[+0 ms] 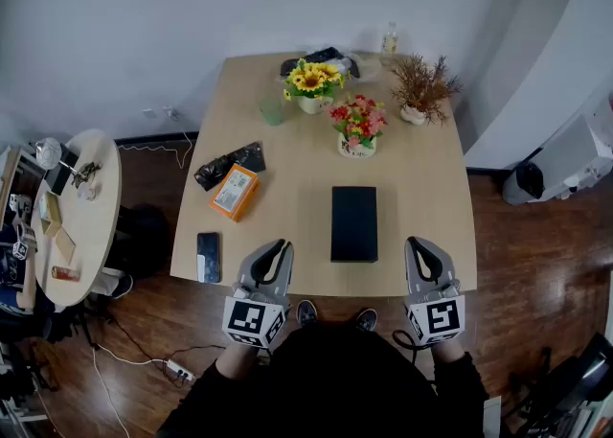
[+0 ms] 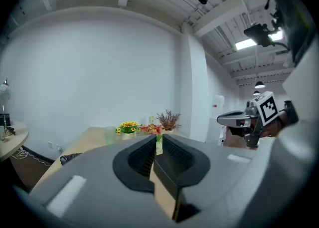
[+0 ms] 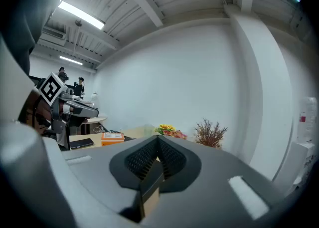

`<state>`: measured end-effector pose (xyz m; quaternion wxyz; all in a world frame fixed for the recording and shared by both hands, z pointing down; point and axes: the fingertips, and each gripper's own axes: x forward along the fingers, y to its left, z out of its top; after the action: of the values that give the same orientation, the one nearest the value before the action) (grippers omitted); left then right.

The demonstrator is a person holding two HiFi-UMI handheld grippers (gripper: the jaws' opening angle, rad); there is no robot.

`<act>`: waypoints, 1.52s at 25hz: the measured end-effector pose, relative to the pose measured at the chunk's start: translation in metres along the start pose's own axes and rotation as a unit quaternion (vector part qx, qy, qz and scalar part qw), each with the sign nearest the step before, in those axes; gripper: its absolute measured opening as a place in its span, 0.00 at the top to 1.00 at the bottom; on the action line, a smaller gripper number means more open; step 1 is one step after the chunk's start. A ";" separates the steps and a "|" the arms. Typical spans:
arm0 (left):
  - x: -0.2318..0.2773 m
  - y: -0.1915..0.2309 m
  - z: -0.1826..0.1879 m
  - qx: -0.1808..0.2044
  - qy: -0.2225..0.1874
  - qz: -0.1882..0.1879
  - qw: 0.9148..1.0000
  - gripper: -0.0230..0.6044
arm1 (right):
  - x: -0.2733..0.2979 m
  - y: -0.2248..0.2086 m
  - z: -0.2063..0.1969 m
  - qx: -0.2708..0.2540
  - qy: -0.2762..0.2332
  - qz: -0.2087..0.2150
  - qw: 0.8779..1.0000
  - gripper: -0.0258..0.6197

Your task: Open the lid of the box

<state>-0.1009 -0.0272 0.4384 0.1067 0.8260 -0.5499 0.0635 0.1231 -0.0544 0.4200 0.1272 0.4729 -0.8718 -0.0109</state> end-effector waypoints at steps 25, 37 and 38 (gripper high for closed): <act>0.112 -0.058 -0.185 0.121 0.190 -0.195 0.955 0.53 | 0.091 0.066 -0.170 0.018 0.215 0.083 0.973 0.50; 0.120 -0.064 -0.186 0.142 0.199 -0.180 0.953 0.53 | 0.101 0.049 -0.172 0.091 0.205 0.093 0.970 0.48; 0.120 -0.063 -0.186 0.144 0.200 -0.178 0.953 0.54 | 0.103 0.048 -0.173 0.104 0.205 0.090 0.969 0.50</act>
<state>0.0063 -0.0656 0.6387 0.1040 0.8872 -0.3465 0.2863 0.0700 -0.0953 0.6158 0.2536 0.3956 -0.8623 0.1886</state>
